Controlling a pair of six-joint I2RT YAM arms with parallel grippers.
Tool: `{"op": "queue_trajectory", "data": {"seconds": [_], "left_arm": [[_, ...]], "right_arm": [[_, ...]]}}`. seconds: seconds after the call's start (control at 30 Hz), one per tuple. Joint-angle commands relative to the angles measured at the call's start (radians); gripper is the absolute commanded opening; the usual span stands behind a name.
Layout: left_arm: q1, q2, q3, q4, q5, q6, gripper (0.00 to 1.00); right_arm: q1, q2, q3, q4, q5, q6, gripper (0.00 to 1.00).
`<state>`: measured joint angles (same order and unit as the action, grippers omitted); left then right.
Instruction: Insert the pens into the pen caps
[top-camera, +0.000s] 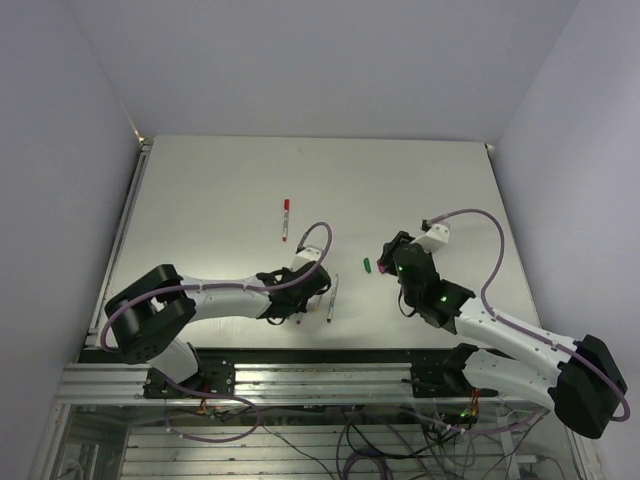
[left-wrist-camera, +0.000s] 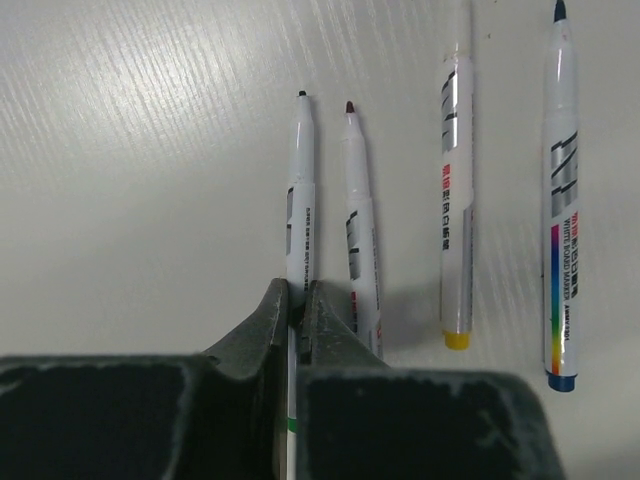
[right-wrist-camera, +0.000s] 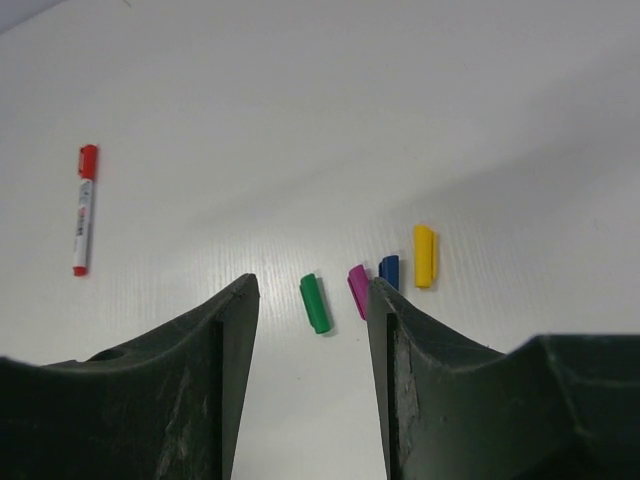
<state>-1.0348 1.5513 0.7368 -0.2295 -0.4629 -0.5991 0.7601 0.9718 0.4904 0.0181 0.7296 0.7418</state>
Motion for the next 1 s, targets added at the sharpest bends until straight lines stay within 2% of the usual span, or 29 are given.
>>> {"op": "queue_trajectory", "data": {"seconds": [0.0,0.33,0.57,0.97], "left_arm": [[0.019,-0.022,0.009,-0.095,-0.002,0.013,0.07],[0.089,-0.205,0.081,0.050,-0.073,0.109,0.07],[0.223,-0.221,0.080,0.200,0.109,0.121,0.07],[0.260,-0.223,0.050,0.327,0.151,0.210,0.07]], "right_arm": [[-0.003,0.052,0.048,-0.065,0.031,0.006,0.46],[-0.014,0.255,0.193,-0.108,-0.081,-0.119,0.28],[-0.155,0.409,0.184,-0.043,-0.371,-0.115,0.28],[-0.156,0.626,0.271,0.021,-0.411,-0.198,0.26]]}}
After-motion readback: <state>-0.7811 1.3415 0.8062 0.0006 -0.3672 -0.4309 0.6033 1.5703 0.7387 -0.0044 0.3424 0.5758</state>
